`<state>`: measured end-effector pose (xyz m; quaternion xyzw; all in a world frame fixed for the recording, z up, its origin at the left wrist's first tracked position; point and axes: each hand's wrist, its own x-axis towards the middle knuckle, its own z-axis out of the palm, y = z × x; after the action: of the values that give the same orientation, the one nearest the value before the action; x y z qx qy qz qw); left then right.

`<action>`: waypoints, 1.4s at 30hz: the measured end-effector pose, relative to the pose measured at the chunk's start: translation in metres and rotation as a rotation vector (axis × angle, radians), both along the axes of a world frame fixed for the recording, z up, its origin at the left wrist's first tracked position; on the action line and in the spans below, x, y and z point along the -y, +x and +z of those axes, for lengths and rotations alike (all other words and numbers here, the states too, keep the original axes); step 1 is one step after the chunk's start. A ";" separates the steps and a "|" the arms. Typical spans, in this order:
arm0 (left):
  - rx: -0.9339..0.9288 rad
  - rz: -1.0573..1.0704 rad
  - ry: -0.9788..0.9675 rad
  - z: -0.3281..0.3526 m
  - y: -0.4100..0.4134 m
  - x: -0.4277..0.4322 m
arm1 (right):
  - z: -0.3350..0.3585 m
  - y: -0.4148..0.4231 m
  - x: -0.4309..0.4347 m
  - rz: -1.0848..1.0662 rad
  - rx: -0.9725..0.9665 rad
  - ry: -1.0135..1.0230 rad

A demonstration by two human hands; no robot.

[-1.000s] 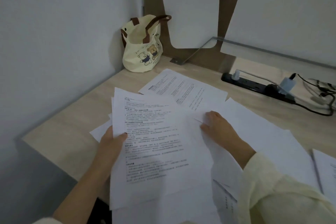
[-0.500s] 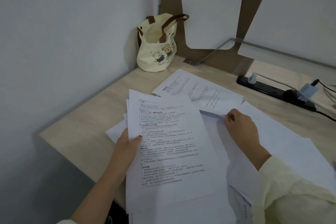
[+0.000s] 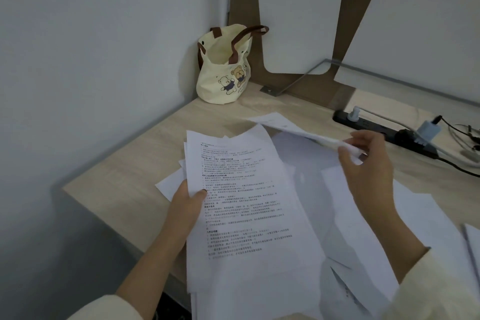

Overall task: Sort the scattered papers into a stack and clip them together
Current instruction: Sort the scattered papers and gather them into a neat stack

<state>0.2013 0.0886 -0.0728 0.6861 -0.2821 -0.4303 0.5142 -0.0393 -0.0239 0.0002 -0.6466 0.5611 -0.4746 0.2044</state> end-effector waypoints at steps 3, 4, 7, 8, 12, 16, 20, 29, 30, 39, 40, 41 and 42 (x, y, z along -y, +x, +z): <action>-0.011 -0.001 -0.001 -0.001 0.001 0.001 | -0.002 0.003 -0.015 0.090 -0.161 -0.074; -0.022 0.000 -0.003 -0.001 0.001 0.000 | -0.002 0.004 -0.021 0.095 -0.157 -0.100; -0.094 0.013 -0.020 -0.002 0.000 -0.003 | -0.003 0.011 -0.043 0.131 -0.061 -0.082; -0.123 0.020 -0.025 -0.002 -0.001 -0.004 | -0.007 0.015 -0.052 0.161 -0.057 -0.057; -0.268 0.060 -0.056 -0.001 -0.006 -0.008 | -0.034 0.029 -0.087 0.311 -0.119 0.124; -0.333 0.003 -0.114 0.007 -0.011 -0.010 | -0.046 0.040 -0.114 0.481 0.007 0.436; -0.250 0.012 -0.146 0.007 -0.016 -0.015 | -0.039 0.043 -0.130 0.643 0.060 0.661; -0.229 -0.028 -0.325 0.045 -0.024 -0.029 | -0.036 0.007 -0.091 0.303 0.045 0.435; -0.238 -0.041 -0.349 0.052 -0.025 -0.030 | -0.034 0.002 -0.084 0.268 0.035 0.422; -0.257 -0.106 -0.603 0.113 -0.051 -0.029 | 0.025 -0.038 -0.070 0.448 0.437 0.467; -0.242 -0.101 -0.632 0.118 -0.055 -0.027 | 0.030 -0.043 -0.071 0.447 0.470 0.431; -0.225 -0.097 -0.656 0.122 -0.059 -0.025 | 0.034 -0.048 -0.072 0.443 0.494 0.391; -0.208 -0.096 -0.676 0.126 -0.063 -0.023 | 0.038 -0.052 -0.074 0.439 0.519 0.349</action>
<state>0.1380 0.1112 0.0529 0.4157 -0.3867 -0.4037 0.7174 -0.0916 0.0499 0.0383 -0.5650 0.4114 -0.4648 0.5435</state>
